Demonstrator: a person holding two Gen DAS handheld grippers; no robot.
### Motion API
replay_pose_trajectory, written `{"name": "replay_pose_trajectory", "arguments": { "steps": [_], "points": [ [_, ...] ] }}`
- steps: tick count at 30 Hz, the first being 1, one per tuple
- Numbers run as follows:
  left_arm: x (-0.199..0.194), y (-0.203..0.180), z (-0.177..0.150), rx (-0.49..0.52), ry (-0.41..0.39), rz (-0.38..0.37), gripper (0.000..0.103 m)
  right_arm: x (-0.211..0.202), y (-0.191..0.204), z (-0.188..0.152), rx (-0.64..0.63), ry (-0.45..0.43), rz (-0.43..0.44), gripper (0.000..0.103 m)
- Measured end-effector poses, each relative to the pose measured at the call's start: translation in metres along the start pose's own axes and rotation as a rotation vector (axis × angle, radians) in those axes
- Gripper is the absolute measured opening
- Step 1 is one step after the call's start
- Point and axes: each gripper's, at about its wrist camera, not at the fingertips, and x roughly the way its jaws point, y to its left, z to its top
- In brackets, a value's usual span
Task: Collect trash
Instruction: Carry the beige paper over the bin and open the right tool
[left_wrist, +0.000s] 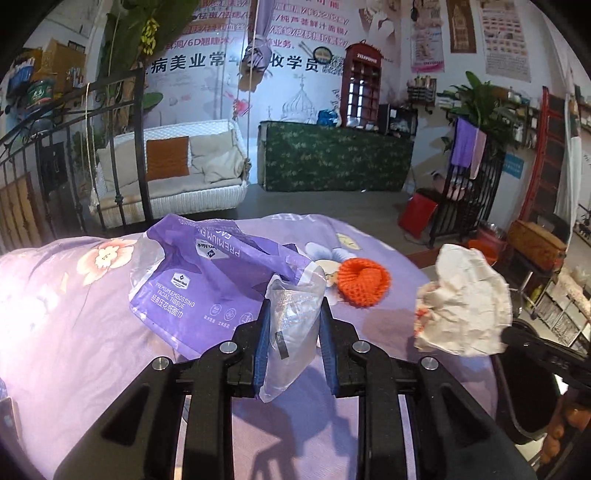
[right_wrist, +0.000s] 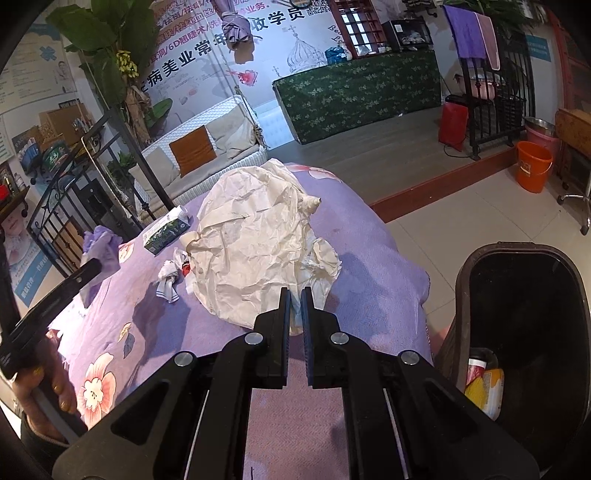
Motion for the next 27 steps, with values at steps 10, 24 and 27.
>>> {"name": "replay_pose_trajectory", "arguments": {
  "steps": [10, 24, 27],
  "points": [
    [-0.03, -0.06, -0.022, 0.069, -0.017, -0.181, 0.024, -0.038, -0.025, -0.015, 0.035, -0.05, -0.07, 0.007],
    [-0.036, -0.147, -0.04, 0.195, 0.017, -0.434, 0.024, -0.103, -0.129, -0.051, 0.221, -0.082, -0.339, 0.007],
    [-0.034, -0.163, -0.041, 0.22, 0.029, -0.488, 0.024, -0.108, -0.153, -0.06, 0.261, -0.068, -0.397, 0.007]
  ]
}}
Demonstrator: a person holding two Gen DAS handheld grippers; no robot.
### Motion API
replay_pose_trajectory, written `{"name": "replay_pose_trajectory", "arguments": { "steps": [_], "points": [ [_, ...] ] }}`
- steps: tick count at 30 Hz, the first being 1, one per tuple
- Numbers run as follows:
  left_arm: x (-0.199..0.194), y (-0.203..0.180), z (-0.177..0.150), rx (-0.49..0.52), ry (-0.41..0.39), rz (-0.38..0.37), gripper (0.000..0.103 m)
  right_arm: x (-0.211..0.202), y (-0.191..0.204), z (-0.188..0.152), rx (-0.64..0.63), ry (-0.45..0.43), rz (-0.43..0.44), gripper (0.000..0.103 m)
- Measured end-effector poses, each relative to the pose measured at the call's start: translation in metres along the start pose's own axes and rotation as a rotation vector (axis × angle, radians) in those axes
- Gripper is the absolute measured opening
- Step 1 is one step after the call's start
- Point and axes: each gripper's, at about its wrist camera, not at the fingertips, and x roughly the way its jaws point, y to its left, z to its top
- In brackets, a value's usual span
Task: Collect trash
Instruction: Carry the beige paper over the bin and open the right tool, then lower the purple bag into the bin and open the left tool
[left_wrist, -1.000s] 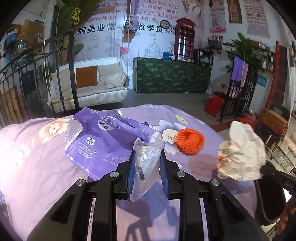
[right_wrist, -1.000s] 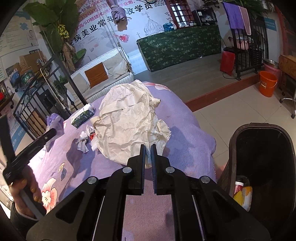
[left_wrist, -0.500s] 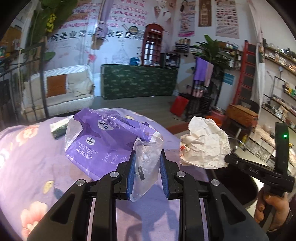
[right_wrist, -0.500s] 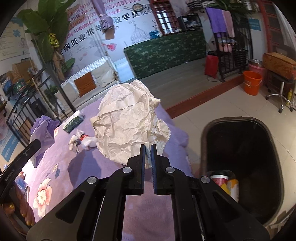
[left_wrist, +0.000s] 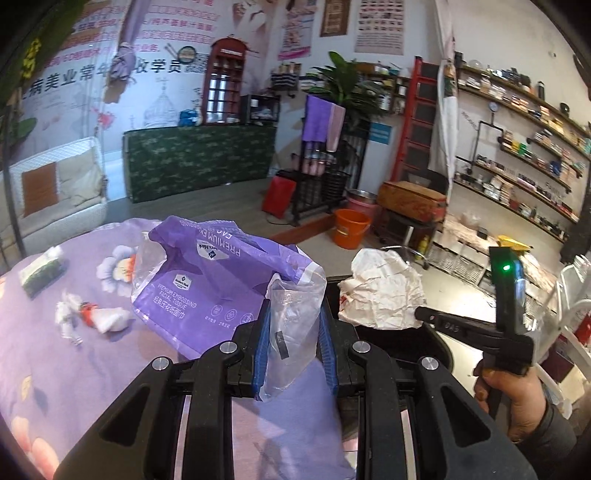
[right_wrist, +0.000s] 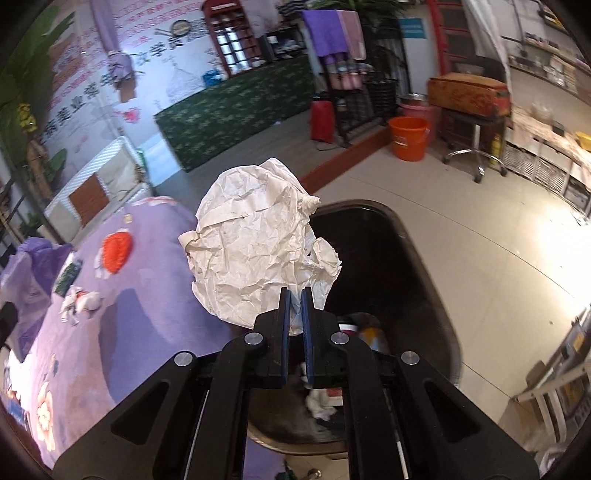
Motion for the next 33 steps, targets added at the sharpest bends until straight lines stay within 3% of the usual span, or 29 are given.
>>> {"name": "replay_pose_trajectory", "arguments": {
  "steps": [11, 17, 19, 21, 24, 33],
  "points": [
    [0.027, -0.05, -0.008, 0.116, 0.068, -0.107, 0.024, 0.056, -0.049, -0.014, 0.044, 0.122, -0.18, 0.007],
    [0.041, -0.068, -0.015, 0.166, 0.105, -0.15, 0.024, 0.071, -0.048, -0.026, 0.043, 0.169, -0.187, 0.011],
    [0.045, -0.071, -0.018, 0.17, 0.124, -0.165, 0.024, 0.075, -0.048, -0.03, 0.039, 0.183, -0.177, 0.02],
    [0.049, -0.075, -0.021, 0.18, 0.134, -0.174, 0.024, 0.076, -0.047, -0.032, 0.034, 0.183, -0.184, 0.045],
    [0.052, -0.081, -0.025, 0.203, 0.144, -0.182, 0.024, 0.071, -0.043, -0.03, 0.025, 0.151, -0.19, 0.06],
    [0.079, -0.095, -0.028, 0.273, 0.192, -0.23, 0.024, 0.033, -0.049, -0.007, 0.052, 0.03, -0.174, 0.06]
  ]
}}
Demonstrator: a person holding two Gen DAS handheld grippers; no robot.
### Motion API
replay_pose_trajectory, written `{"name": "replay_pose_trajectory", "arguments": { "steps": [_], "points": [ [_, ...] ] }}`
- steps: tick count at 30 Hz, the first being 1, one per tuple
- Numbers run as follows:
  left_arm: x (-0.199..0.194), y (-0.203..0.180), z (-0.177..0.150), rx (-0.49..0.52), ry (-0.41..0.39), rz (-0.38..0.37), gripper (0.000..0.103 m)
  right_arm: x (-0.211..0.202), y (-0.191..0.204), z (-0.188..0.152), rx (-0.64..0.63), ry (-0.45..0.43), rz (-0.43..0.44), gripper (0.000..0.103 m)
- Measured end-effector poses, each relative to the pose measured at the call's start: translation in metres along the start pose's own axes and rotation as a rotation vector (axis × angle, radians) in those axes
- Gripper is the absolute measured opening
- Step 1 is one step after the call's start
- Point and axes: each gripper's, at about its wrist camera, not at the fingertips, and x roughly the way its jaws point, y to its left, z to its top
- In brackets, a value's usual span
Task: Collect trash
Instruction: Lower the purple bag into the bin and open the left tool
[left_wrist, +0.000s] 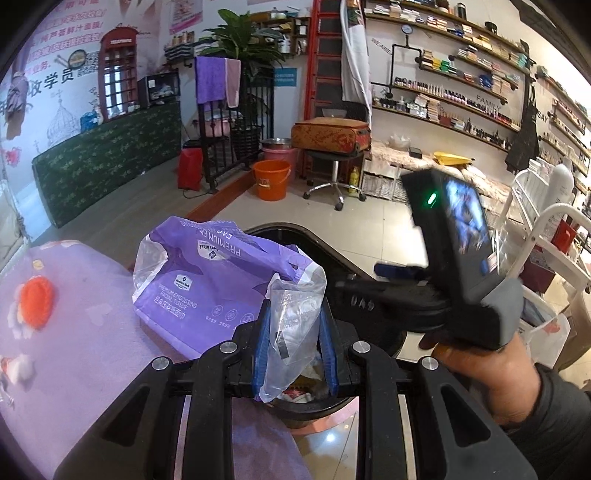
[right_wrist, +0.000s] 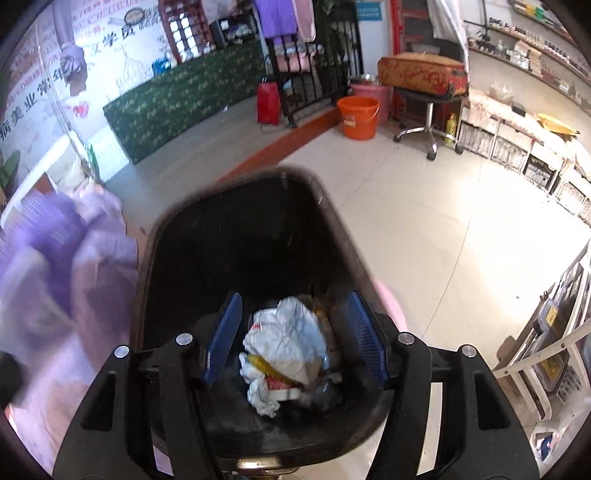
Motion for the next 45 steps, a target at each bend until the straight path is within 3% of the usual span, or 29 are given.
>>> {"name": "replay_pose_trajectory", "arguments": {
  "steps": [4, 11, 22, 24, 27, 29, 31, 34, 45],
  "points": [
    [0.02, -0.008, -0.002, 0.053, 0.031, -0.032, 0.024, -0.02, -0.011, 0.01, 0.024, -0.062, -0.023, 0.072],
    [0.047, -0.013, -0.004, 0.084, 0.099, -0.1, 0.024, -0.044, -0.028, 0.019, 0.068, -0.121, -0.049, 0.072],
    [0.075, -0.018, -0.009, 0.086, 0.22, -0.201, 0.029, -0.049, -0.04, 0.021, 0.105, -0.127, -0.059, 0.072],
    [0.079, -0.019, -0.011, 0.099, 0.23, -0.186, 0.031, -0.049, -0.04, 0.021, 0.105, -0.127, -0.061, 0.072],
    [0.083, -0.022, -0.013, 0.108, 0.254, -0.198, 0.048, -0.048, -0.041, 0.019, 0.107, -0.127, -0.061, 0.072],
    [0.081, -0.021, -0.013, 0.104, 0.234, -0.187, 0.077, -0.048, -0.042, 0.019, 0.106, -0.126, -0.063, 0.072],
    [0.075, -0.019, -0.013, 0.091, 0.192, -0.169, 0.089, -0.047, -0.042, 0.018, 0.108, -0.124, -0.062, 0.073],
    [0.069, -0.016, -0.012, 0.07, 0.166, -0.17, 0.094, -0.047, -0.046, 0.017, 0.118, -0.128, -0.06, 0.081],
    [0.037, 0.001, -0.018, 0.019, 0.123, -0.09, 0.097, -0.047, -0.03, 0.018, 0.096, -0.13, -0.016, 0.087]
  ]
}}
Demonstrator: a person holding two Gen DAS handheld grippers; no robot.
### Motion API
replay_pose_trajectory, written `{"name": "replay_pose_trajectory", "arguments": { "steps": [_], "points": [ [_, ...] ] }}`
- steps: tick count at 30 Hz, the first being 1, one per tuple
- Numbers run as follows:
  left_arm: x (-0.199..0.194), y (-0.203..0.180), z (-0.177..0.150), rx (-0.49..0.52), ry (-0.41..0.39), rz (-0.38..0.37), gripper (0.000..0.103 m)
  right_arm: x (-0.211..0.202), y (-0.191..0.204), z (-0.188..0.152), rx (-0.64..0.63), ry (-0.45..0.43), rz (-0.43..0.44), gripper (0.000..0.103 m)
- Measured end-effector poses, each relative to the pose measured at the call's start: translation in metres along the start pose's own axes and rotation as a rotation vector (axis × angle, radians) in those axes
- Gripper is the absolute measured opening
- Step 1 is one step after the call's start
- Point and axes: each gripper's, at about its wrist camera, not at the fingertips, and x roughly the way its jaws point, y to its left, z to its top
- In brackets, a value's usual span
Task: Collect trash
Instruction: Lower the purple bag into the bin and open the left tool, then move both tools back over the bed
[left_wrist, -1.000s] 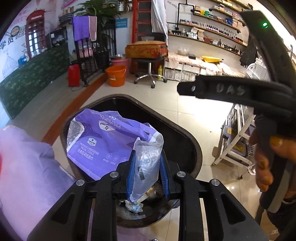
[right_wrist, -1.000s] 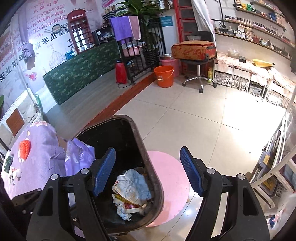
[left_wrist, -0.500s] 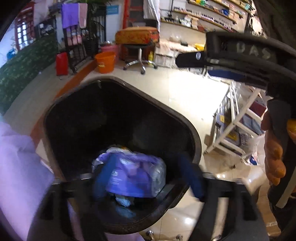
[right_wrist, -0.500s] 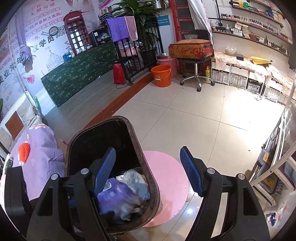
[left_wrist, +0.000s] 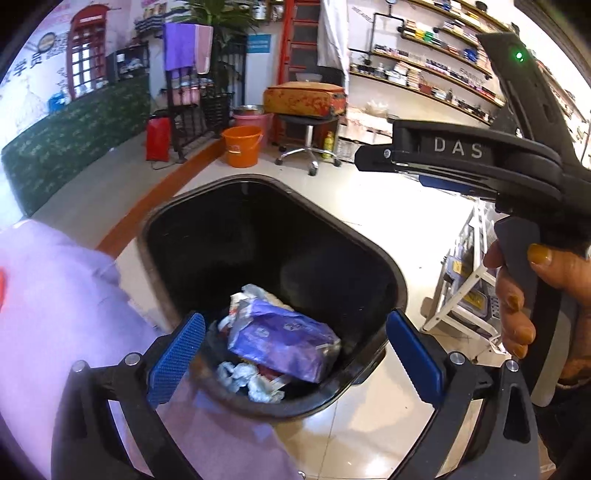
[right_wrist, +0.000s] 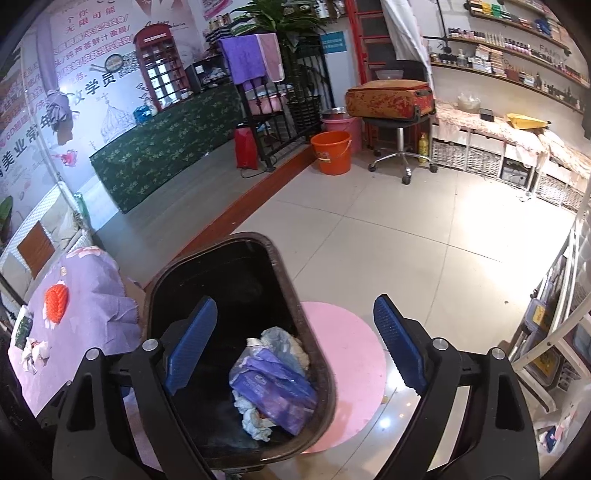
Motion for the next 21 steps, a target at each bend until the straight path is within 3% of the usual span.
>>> {"name": "replay_pose_trajectory", "arguments": {
  "steps": [5, 13, 21],
  "points": [
    [-0.02, 0.016, -0.012, -0.048, -0.018, 0.067, 0.097, 0.003, 0.023, -0.006, -0.043, 0.019, 0.068, 0.091],
    [-0.068, 0.053, -0.032, -0.164, -0.1, 0.26, 0.097, 0.009, 0.086, -0.019, -0.149, 0.061, 0.196, 0.091],
    [-0.116, 0.117, -0.061, -0.402, -0.098, 0.422, 0.097, 0.012, 0.166, -0.036, -0.296, 0.118, 0.359, 0.091]
  ]
}}
